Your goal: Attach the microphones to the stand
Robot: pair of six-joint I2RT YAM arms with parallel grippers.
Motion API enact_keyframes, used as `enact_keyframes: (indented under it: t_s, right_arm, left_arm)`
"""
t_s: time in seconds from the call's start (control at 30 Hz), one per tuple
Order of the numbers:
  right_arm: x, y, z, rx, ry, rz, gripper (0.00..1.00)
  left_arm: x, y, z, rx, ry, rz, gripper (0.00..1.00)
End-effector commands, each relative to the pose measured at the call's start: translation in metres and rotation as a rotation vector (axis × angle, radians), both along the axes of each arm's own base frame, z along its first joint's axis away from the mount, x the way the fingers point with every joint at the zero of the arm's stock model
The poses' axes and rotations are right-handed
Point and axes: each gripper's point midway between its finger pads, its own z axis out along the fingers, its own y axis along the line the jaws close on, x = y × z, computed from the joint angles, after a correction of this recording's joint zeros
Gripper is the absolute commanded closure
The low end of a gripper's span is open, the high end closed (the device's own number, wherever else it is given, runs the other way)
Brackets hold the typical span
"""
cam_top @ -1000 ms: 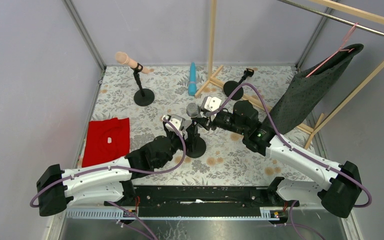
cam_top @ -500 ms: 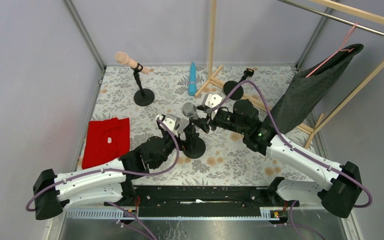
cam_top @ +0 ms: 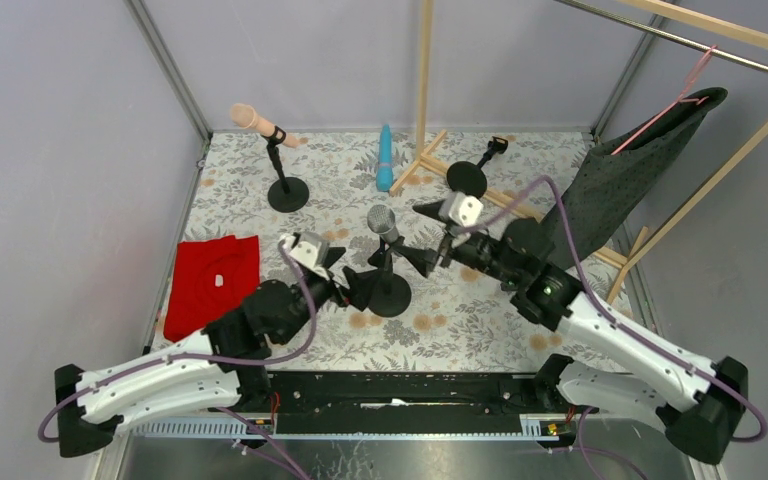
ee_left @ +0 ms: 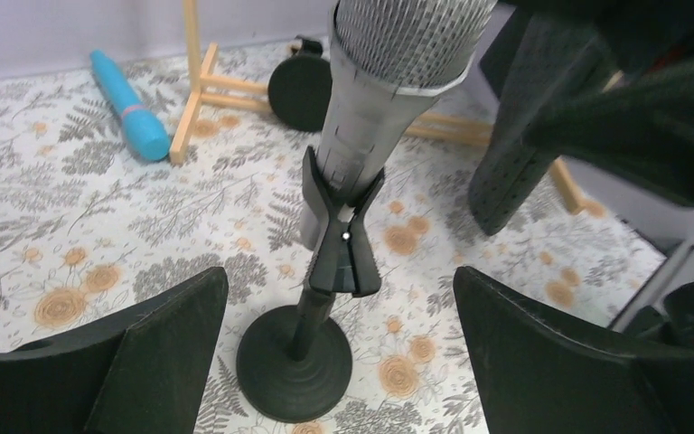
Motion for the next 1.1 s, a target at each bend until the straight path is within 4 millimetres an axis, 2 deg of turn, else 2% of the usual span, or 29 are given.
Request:
enact_keyframes:
  t_s: [0.0, 0.1, 0.2, 0.33, 0.47, 0.5, 0.57, 0.73, 0.9, 1.07]
  right_arm:
    - [-0.014, -0.025, 0.000, 0.126, -0.043, -0.047, 0.16]
    - [-0.022, -0.036, -0.025, 0.118, 0.000, -0.057, 0.16]
    - [-0.029, -0.037, -0.054, 0.135, 0.075, -0.046, 0.18]
    - [-0.041, -0.026, -0.091, 0.187, 0.174, 0.027, 0.22]
    - [-0.039, -0.016, -0.115, 0.261, 0.259, 0.046, 0.26]
    - [-0.038, -0.015, -0.115, 0.278, 0.259, 0.051, 0.26]
    - [-0.034, -0.008, -0.128, 0.272, 0.286, 0.051, 0.28]
    - [-0.019, 0.007, -0.140, 0.286, 0.291, 0.037, 0.31]
    - [0.000, 0.014, -0.144, 0.346, 0.277, -0.020, 0.41]
    - [0.007, 0.025, -0.148, 0.386, 0.271, -0.003, 0.50]
  left_arm:
    - [-0.014, 0.010, 0.030, -0.080, -0.058, -0.059, 0.01]
    - [-0.015, 0.023, 0.041, -0.073, -0.053, -0.027, 0.01]
    - [-0.012, 0.038, 0.048, -0.042, -0.054, 0.026, 0.01]
    - [-0.006, 0.057, 0.050, -0.014, -0.084, 0.105, 0.01]
    - [-0.006, 0.072, 0.057, -0.054, -0.116, 0.145, 0.01]
    - [-0.006, 0.076, 0.060, -0.068, -0.126, 0.153, 0.01]
    - [-0.007, 0.082, 0.065, -0.091, -0.142, 0.168, 0.01]
    - [-0.008, 0.096, 0.064, -0.098, -0.140, 0.204, 0.01]
    - [-0.009, 0.101, 0.062, -0.093, -0.134, 0.214, 0.01]
    - [-0.009, 0.103, 0.064, -0.091, -0.141, 0.220, 0.01]
